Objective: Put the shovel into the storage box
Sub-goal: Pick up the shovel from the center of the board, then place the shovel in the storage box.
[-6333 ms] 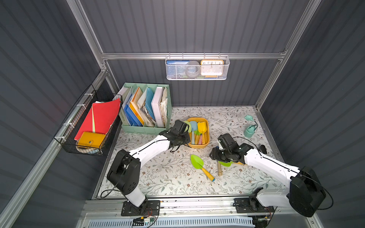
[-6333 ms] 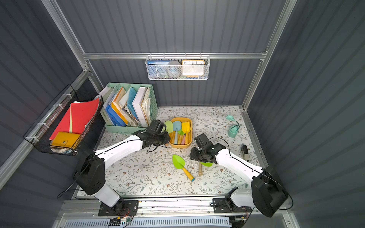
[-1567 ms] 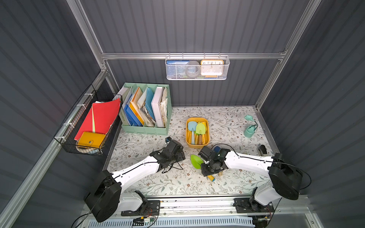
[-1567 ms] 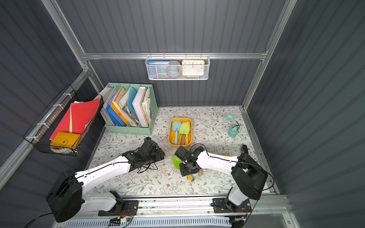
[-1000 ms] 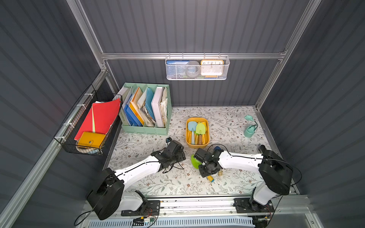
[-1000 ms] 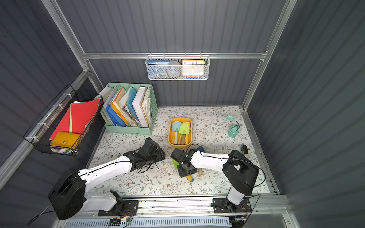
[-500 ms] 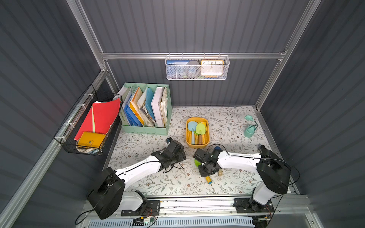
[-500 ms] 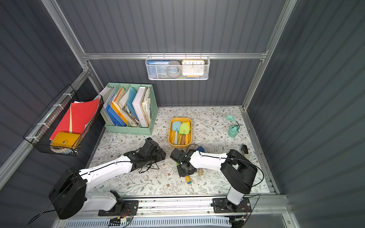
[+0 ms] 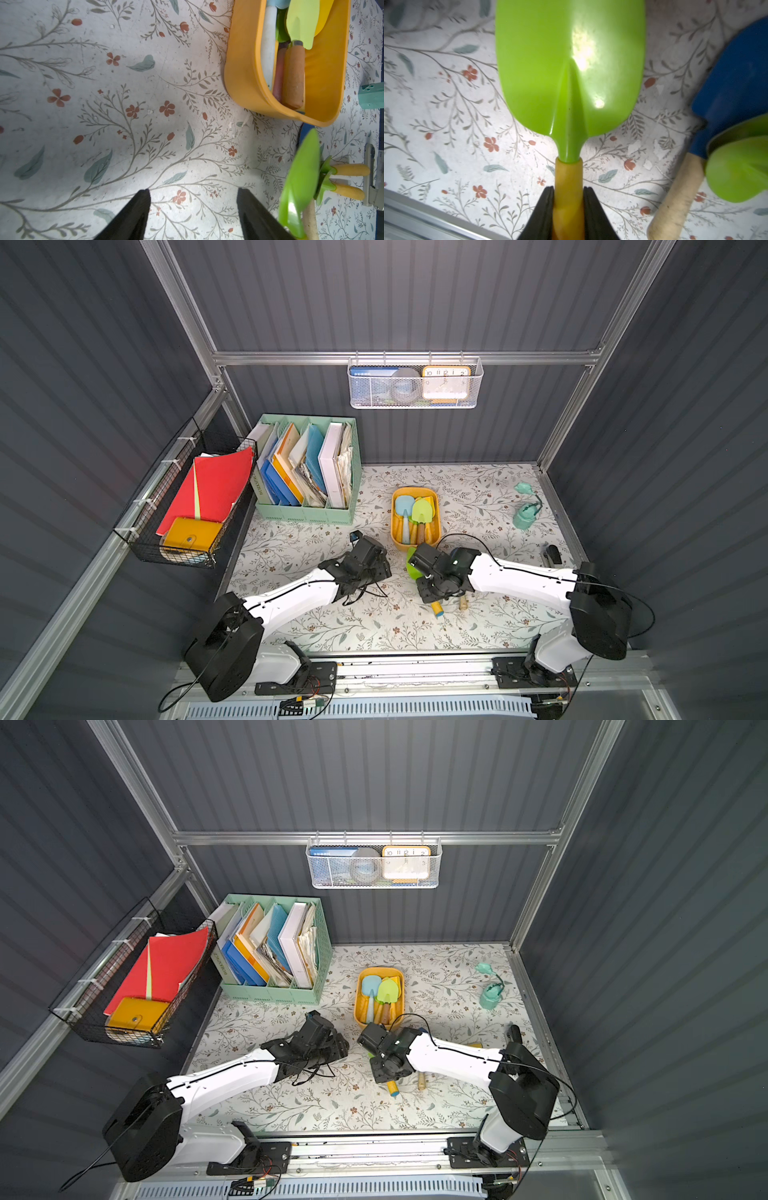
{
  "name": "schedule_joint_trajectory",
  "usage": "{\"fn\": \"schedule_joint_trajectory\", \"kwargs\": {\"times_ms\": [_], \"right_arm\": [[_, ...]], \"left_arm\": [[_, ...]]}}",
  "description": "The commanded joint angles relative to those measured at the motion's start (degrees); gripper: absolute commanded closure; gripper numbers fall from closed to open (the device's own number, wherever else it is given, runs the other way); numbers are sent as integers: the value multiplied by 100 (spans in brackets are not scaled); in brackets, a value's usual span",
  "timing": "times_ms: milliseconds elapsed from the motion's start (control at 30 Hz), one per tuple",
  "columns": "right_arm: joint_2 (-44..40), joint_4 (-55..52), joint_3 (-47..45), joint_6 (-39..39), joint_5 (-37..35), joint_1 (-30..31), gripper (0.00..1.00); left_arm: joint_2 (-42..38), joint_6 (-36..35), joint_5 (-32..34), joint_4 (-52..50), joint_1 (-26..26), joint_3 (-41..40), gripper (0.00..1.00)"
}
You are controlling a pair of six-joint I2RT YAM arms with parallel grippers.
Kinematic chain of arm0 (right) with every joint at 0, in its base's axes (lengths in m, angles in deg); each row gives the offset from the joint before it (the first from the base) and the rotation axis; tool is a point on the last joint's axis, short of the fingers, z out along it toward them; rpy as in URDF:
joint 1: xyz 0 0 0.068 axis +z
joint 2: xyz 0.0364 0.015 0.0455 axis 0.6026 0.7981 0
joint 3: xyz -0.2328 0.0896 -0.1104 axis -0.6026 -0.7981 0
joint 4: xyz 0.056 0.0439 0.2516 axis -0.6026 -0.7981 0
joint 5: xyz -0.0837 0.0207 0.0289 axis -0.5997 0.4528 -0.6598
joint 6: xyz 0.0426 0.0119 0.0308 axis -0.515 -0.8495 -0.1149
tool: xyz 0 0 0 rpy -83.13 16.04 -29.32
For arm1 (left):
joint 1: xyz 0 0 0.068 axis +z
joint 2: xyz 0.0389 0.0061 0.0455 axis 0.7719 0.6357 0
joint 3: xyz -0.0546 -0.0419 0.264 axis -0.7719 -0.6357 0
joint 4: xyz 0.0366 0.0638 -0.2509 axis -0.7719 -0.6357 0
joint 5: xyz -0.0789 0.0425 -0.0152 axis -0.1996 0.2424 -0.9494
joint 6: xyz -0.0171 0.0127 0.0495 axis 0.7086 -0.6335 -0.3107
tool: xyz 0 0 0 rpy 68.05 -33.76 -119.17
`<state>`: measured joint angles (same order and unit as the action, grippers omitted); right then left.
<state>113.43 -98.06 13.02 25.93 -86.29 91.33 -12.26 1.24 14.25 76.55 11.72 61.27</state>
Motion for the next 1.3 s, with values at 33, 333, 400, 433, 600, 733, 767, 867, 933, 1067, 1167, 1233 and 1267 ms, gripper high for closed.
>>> {"fn": "schedule_joint_trajectory", "kwargs": {"times_ms": [33, 333, 400, 433, 600, 733, 767, 867, 933, 1067, 1167, 1233, 1267], "right_arm": [[-246, -235, 342, 225, -206, -225, 86], [-134, -194, 1128, 390, -251, -970, 86], [-37, -111, 1297, 366, -114, -1178, 86], [31, -53, 1394, 368, -76, -1270, 86], [606, -85, 2047, 402, -32, -1550, 85], [1135, -75, 2579, 350, 55, -1673, 85], [1249, -45, 2668, 331, 80, -1712, 85], [1641, -9, 2947, 203, 132, -1870, 85], [1899, 14, 3109, 147, 95, -1998, 85], [2343, -47, 3401, 185, 82, -2175, 85], [2639, -151, 3603, 262, -21, -2235, 85], [2796, -183, 3692, 294, -115, -2254, 85], [2853, -175, 3708, 296, -150, -2257, 85]], "left_arm": [[-22, 114, -76, 95, -21, -80, 29], [9, 162, -164, 212, -21, -65, 28], [20, 169, -193, 240, -15, -65, 28], [35, 175, -208, 249, -21, -57, 28], [71, 185, -257, 328, -22, -47, 28], [114, 185, -301, 347, -22, -21, 28], [125, 191, -297, 355, -19, -13, 29], [112, 186, -288, 346, -20, -4, 29], [104, 188, -284, 355, -21, -12, 29], [135, 193, -295, 360, -17, -29, 29], [147, 211, -306, 403, -18, -58, 29], [199, 207, -314, 408, -19, -46, 29], [220, 207, -321, 400, -22, -31, 29]]}}
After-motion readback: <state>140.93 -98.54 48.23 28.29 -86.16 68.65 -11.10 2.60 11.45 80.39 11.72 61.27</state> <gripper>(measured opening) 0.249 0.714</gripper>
